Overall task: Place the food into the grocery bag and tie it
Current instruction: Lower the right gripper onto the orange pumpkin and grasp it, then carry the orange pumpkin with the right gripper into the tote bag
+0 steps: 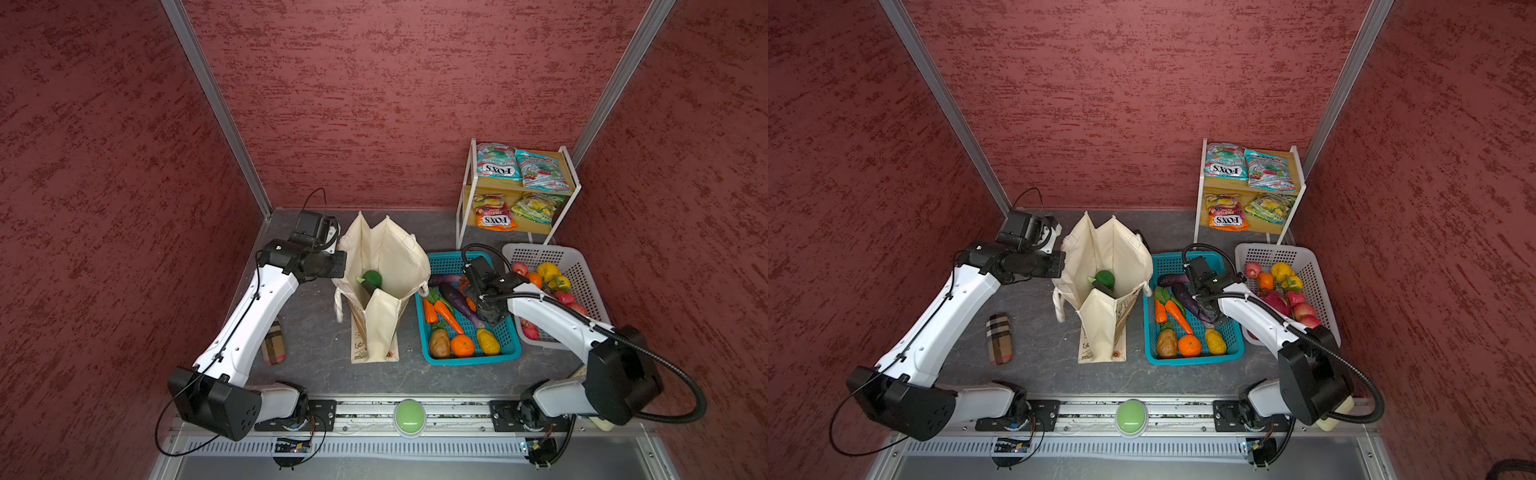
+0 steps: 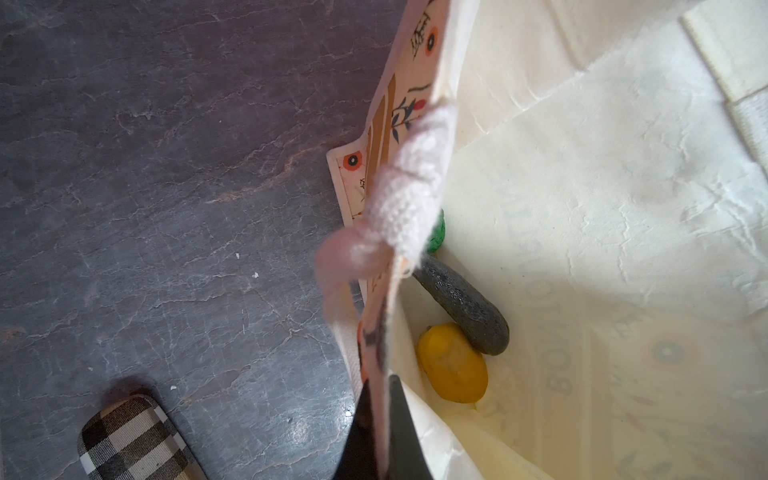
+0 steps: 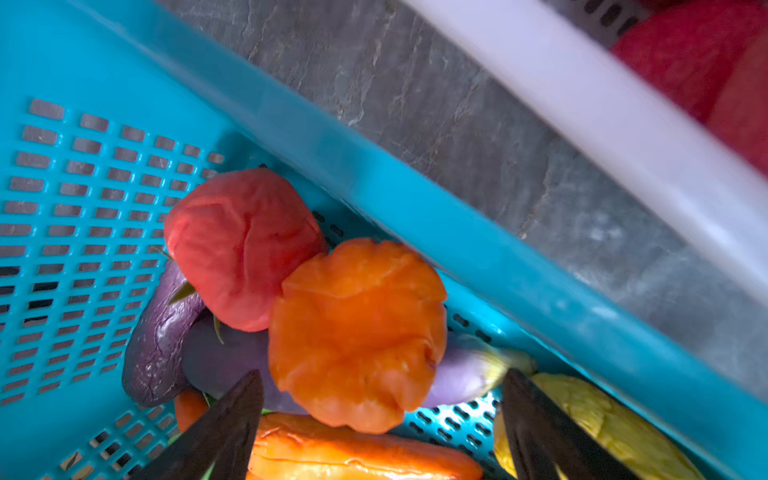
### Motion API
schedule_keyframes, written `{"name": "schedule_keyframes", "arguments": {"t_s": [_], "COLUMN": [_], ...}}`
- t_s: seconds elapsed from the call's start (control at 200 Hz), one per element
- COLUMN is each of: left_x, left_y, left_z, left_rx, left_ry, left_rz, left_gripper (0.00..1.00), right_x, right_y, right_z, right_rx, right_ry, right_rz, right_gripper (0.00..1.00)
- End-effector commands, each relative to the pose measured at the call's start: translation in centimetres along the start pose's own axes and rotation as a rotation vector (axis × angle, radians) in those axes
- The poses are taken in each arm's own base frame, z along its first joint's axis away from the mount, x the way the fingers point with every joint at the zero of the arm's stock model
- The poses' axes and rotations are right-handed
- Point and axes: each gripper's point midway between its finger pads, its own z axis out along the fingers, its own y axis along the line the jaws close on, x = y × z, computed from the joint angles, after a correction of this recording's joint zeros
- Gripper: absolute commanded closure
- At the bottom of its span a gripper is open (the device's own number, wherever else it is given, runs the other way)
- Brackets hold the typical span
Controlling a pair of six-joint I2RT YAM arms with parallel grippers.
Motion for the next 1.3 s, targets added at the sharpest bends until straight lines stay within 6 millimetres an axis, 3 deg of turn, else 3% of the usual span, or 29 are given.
{"name": "schedule_keyframes", "arguments": {"t_s": [0.0, 0.446, 0.626, 0.907, 1.057, 1.298], "left_x": [0.5, 0.5, 0.6, 0.5, 0.5, 0.5], "left_y": [-0.5, -0.3, -0.3, -0.4, -0.4, -0.4], "left_z": [0.8, 0.7, 0.7, 0.6, 0.5, 0.5], "left_rx": [0.022, 0.013, 0.015, 0.018, 0.018, 0.017], "left_ry": [0.023, 0.019, 0.019, 0.017, 0.015, 0.015], "left_rz": [0.023, 0.025, 0.025, 0.026, 0.024, 0.026], "left_gripper": [1.0, 1.0, 1.0, 1.0, 1.0, 1.0], "right_x": [-0.7, -0.9, -1.0, -1.6, -1.8, -2.0], "right_y": [0.6, 1.1, 1.3, 2.5, 4.2, 7.5], "right_z": [0.4, 2.1, 2.1, 0.3, -2.8, -9.7], "right_rx": [-0.012, 0.017, -0.004, -0.065, -0.169, -0.305], "right_ry": [-0.03, -0.048, -0.048, -0.059, -0.026, -0.031], "right_rz": [0.006, -0.007, -0.005, -0.039, -0.063, -0.213], "right_gripper": [0.11, 0.17, 0.28, 0.47, 0.55, 0.56]}}
